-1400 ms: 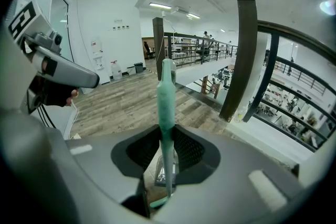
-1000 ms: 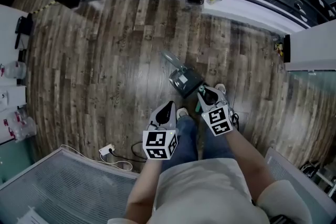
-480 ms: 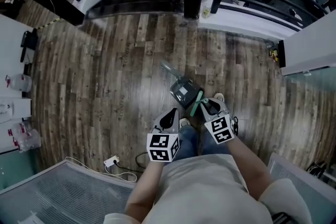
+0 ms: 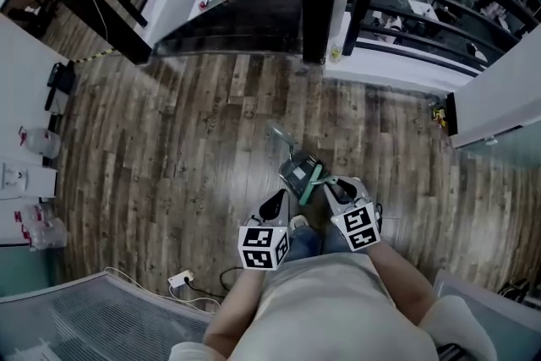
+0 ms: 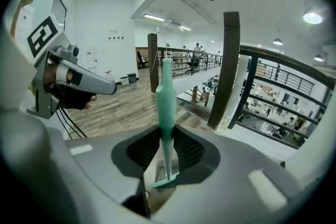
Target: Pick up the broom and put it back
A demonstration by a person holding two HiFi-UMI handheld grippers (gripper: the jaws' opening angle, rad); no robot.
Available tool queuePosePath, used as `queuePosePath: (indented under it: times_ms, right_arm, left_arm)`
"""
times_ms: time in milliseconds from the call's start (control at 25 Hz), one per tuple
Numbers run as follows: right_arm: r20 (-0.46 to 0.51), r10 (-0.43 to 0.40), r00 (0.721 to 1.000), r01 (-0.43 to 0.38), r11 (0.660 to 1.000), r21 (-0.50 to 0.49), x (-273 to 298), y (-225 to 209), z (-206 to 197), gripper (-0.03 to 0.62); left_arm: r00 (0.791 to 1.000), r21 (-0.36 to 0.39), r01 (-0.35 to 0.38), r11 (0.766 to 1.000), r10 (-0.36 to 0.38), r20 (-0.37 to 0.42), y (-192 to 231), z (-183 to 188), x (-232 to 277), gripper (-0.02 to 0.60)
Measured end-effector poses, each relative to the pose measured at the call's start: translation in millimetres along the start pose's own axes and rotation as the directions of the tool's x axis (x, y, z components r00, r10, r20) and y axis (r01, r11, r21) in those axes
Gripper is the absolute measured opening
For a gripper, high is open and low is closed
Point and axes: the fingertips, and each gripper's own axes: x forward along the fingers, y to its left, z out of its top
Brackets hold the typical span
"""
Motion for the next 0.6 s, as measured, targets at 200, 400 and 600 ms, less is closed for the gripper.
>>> queuePosePath:
  times_ms: [200, 400, 600]
  right_arm:
    - [0.034, 0.003, 0.999, -0.003, 1.0, 0.009, -14, 4, 20, 0.094]
    - [0.068, 0.008, 0.998, -0.008, 1.0, 0.006, -33, 9, 41, 0.094]
    - [0.106, 0.005, 0.994, -0.009, 1.0, 0.03, -47, 8, 64, 0.094]
  left_arm:
    - [1.0, -0.01, 0.002, 1.0, -0.001, 0.013, -2, 7, -12, 0.008]
    - [0.999, 0.011, 0.005, 1.0, -0.006, 0.035, -2, 18, -22, 0.008]
    - [0.999, 0.024, 0.01, 1.0, -0.011, 0.051, -1, 32, -33, 0.008]
